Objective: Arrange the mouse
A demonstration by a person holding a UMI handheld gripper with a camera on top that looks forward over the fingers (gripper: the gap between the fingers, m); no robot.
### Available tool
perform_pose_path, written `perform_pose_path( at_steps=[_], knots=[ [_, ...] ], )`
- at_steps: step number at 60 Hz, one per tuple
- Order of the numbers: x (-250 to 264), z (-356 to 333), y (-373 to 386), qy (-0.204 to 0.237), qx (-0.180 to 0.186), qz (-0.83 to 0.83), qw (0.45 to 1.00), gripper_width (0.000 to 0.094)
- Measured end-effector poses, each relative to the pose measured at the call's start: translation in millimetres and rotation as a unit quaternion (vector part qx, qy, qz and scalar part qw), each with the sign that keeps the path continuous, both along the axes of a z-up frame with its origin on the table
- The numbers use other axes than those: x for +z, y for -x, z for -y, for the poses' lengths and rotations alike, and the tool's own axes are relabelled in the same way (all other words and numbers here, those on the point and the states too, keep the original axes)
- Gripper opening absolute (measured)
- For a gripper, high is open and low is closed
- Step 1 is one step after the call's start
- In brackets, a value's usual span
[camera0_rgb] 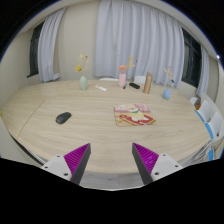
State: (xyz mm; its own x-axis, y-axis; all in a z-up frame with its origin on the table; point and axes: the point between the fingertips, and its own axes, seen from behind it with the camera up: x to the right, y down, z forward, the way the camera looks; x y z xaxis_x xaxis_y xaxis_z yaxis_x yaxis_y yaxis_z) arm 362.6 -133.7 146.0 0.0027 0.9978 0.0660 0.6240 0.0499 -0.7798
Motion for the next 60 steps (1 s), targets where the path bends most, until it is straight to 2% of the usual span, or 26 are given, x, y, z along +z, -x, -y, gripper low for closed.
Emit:
perform_pose_path(
  at_steps=[11, 29, 40, 48, 60],
  knots=[
    [-12, 37, -1, 0.020, 0.010, 0.004, 1.000, 0.0870],
    [-40, 157, 12, 0.049, 0.052, 0.013, 0.997, 0.0867],
    [-62, 230, 49, 0.063, 0.081, 0.014, 0.995, 0.0865],
    [-79, 256, 93, 0.056, 0.083, 0.005, 0.995, 0.0862],
    [-117, 278, 154, 0.052, 0.061, 0.009, 0.997, 0.0861]
  ],
)
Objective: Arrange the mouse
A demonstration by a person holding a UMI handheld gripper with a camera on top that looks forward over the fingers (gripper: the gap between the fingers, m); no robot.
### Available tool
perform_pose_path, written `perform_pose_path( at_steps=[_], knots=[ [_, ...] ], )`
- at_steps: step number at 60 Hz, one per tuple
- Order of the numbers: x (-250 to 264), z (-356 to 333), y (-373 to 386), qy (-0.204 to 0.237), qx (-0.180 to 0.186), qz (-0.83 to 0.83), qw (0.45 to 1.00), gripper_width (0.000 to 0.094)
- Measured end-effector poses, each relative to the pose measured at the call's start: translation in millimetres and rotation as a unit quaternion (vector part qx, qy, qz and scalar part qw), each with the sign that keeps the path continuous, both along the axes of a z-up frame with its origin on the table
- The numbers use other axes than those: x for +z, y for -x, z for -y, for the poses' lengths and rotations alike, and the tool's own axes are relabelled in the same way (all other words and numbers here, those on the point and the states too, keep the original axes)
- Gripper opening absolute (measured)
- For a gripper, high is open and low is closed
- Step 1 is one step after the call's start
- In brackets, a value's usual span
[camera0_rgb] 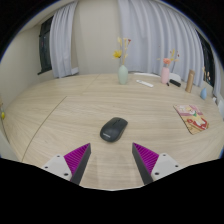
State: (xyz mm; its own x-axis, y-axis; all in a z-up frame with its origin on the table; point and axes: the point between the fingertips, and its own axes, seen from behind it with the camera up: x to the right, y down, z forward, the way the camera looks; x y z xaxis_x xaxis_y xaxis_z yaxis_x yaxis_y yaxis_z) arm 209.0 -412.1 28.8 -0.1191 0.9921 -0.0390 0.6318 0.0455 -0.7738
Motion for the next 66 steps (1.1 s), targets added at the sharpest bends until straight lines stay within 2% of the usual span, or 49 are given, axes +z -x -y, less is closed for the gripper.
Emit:
perform_pose_path(
  at_steps=[18, 30, 32, 34, 38, 39, 40, 49, 56, 66],
  knots=[
    [-37, 17, 79, -0.006, -0.024, 0.005, 1.000, 0.0861],
    [-37, 26, 116, -0.009, -0.030, -0.002, 1.000, 0.0844],
    [-38, 28, 120, -0.010, -0.029, -0.002, 1.000, 0.0817],
    [-39, 29, 124, -0.015, -0.028, -0.002, 0.999, 0.0752],
    [-39, 27, 128, -0.023, -0.032, -0.004, 0.999, 0.0585],
    [-39, 27, 128, -0.022, -0.032, -0.003, 0.999, 0.0504],
    [-38, 27, 129, -0.021, -0.032, -0.004, 0.999, 0.0483],
    [-36, 26, 128, -0.052, -0.022, -0.006, 0.998, 0.0421],
    [-32, 33, 118, -0.040, -0.006, 0.011, 0.999, 0.0405],
    [59, 13, 131, -0.009, -0.004, -0.034, 0.999, 0.0405]
  ],
)
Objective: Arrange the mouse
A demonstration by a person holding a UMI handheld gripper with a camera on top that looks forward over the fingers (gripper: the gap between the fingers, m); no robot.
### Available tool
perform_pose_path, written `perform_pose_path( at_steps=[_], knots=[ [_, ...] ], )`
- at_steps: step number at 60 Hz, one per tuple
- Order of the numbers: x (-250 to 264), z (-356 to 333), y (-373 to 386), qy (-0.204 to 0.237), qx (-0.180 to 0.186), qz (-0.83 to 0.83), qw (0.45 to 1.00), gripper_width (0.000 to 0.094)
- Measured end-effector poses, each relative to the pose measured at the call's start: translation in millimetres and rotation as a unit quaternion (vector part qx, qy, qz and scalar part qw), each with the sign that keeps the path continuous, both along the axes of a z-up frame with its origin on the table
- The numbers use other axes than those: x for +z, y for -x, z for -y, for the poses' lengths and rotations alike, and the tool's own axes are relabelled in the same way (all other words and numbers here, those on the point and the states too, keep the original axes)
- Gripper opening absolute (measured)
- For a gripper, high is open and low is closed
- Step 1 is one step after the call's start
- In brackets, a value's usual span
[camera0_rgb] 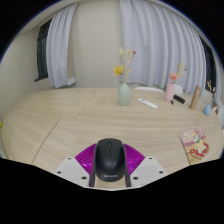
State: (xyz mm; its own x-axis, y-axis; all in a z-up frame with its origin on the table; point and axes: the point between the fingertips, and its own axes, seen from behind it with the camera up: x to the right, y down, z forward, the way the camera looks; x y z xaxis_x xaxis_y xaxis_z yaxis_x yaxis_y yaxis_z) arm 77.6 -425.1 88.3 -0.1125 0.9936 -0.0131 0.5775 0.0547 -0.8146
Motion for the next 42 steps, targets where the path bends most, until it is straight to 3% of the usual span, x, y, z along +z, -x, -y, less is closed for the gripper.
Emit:
perform_pose_path(
  at_steps=[9, 16, 29, 42],
  knots=[
    [82, -99, 47, 0.029, -0.050, -0.044, 0.997, 0.0406],
    [95, -225, 77, -0.003, -0.106, -0.056, 0.993, 0.0404],
    [7, -410, 81, -0.034, -0.172, -0.006, 0.984, 0.0406],
    [-73, -462, 63, -0.027, -0.163, 0.042, 0.985, 0.0407]
  ],
)
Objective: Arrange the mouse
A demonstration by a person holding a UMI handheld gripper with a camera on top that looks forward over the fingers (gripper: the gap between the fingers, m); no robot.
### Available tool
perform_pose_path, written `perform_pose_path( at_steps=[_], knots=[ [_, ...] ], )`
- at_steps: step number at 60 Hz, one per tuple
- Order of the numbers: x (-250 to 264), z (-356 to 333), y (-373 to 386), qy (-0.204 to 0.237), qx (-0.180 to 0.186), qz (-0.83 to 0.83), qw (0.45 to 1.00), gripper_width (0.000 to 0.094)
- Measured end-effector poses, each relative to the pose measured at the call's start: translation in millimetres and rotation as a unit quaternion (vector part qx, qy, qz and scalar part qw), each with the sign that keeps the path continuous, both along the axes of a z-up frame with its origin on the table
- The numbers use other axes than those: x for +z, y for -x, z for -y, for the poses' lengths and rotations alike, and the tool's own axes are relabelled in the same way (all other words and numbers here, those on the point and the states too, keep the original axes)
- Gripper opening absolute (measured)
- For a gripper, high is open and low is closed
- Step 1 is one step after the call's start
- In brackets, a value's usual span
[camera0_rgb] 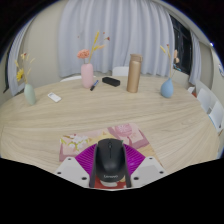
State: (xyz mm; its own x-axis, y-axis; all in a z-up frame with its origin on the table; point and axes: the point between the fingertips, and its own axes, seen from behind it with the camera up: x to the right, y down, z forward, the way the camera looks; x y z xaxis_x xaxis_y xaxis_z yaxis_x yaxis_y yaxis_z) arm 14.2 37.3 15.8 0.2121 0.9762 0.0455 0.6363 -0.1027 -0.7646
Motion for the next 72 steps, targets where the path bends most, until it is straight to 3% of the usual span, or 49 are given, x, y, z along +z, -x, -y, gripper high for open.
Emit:
perform_pose_path(
  at_steps=[9, 17, 25, 36, 48, 60, 72],
  knots=[
    [-18, 5, -5, 0.014, 0.017, 0.005, 1.000, 0.0421],
    [-27, 7, -9, 0.015, 0.031, 0.008, 0.999, 0.0516],
    [-20, 1, -14, 0.003, 0.030, 0.010, 1.000, 0.0873],
    [36, 10, -50, 0.014, 0.011, -0.010, 1.000, 0.0861],
    [93, 73, -135, 0.032, 0.025, -0.015, 0.999, 0.0862],
    [106, 137, -214, 0.034, 0.058, 0.000, 0.998, 0.0855],
    [106, 175, -242, 0.017, 0.082, 0.002, 0.996, 0.0853]
  ],
)
